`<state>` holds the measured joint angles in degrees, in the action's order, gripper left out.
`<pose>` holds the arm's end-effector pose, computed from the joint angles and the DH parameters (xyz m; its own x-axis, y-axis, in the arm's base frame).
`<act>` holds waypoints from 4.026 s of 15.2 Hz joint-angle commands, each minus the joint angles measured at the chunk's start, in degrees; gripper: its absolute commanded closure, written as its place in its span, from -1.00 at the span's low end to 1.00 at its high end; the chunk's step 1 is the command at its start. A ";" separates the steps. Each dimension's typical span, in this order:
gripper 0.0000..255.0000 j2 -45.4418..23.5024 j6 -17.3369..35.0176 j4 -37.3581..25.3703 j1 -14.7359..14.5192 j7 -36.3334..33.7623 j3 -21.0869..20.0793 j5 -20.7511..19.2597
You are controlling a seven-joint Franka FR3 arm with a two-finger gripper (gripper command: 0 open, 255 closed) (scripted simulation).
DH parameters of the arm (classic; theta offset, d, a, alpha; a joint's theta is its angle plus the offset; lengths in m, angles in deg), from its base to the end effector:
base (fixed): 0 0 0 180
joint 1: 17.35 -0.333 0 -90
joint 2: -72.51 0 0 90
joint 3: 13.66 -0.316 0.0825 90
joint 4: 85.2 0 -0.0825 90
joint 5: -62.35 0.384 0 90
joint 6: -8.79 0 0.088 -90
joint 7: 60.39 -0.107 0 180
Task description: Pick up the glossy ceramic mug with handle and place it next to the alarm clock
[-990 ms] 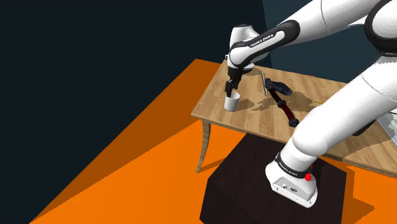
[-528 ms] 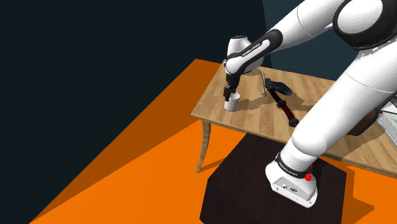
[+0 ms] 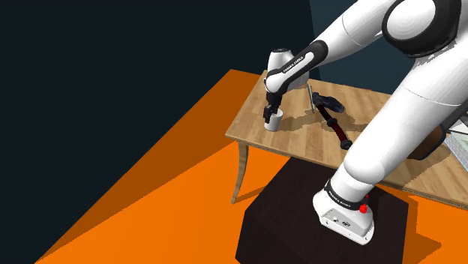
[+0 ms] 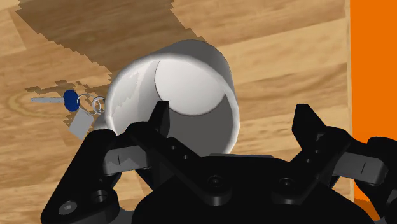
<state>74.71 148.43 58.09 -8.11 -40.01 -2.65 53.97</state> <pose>0.4325 -0.1595 0.2954 0.9919 0.1128 -0.0577 0.1167 -0.9908 0.0684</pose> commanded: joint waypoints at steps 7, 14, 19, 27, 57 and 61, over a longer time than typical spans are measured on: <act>1.00 -0.02 0.04 0.01 0.00 0.00 0.00 0.00; 1.00 -0.03 0.05 0.02 0.00 0.00 0.00 0.00; 1.00 3.13 -4.19 -1.09 -0.04 0.07 -0.12 -0.18; 1.00 7.45 -10.94 -3.54 -0.10 0.29 -0.41 -0.28; 1.00 15.57 -35.04 -19.59 -0.47 1.72 -1.67 0.34; 1.00 15.74 -38.12 -22.51 -0.53 1.96 -1.81 0.47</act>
<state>90.42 111.11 36.33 -8.64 -38.14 -4.45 54.42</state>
